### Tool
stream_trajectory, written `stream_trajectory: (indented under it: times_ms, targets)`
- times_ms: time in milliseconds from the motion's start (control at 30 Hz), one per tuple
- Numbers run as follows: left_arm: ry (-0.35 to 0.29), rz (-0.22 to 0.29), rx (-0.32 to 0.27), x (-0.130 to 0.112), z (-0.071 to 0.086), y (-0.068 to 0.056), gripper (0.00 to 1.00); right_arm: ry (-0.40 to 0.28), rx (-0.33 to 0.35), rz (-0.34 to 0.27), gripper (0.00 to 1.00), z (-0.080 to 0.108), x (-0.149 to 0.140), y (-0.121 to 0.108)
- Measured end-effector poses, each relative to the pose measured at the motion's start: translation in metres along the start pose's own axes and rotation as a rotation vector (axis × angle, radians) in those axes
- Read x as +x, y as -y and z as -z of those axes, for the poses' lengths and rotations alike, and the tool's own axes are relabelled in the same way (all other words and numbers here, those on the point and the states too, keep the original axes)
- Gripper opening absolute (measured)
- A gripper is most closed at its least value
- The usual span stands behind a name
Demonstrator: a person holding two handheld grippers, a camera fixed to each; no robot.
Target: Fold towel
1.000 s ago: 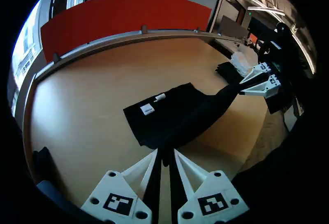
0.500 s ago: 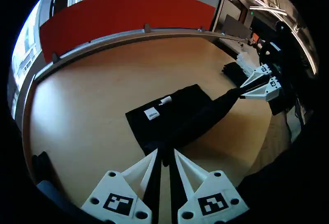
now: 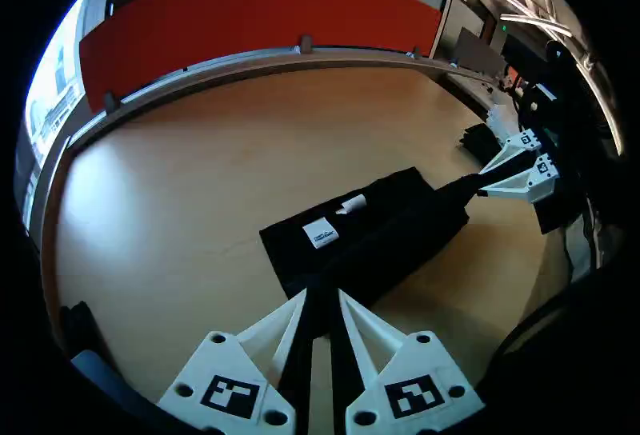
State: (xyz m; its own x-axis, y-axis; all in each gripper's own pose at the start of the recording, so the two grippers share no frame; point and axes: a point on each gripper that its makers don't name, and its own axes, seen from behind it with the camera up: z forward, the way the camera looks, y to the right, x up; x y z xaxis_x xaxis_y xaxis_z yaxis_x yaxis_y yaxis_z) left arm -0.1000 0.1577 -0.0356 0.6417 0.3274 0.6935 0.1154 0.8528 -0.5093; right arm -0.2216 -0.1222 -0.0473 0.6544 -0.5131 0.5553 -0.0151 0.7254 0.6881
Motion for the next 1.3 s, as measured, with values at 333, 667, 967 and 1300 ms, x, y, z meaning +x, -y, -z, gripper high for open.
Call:
stream_trajectory:
  times_ms: [333, 667, 967, 1300]
  targets:
    - [0.023, -0.025, -0.003, -0.004, -0.016, 0.004, 0.12, 0.02, -0.001, -0.007, 0.17, -0.011, -0.005, -0.009]
    - [0.035, -0.03, 0.017, -0.006, -0.04, 0.015, 0.12, 0.037, -0.007, -0.02, 0.17, -0.031, -0.008, -0.02]
    - [0.051, -0.033, 0.039, -0.007, -0.061, 0.024, 0.13, 0.051, -0.017, -0.047, 0.18, -0.048, -0.009, -0.029]
    - [0.051, -0.058, 0.078, -0.005, -0.072, 0.034, 0.23, 0.06, -0.051, -0.073, 0.25, -0.061, -0.012, -0.038]
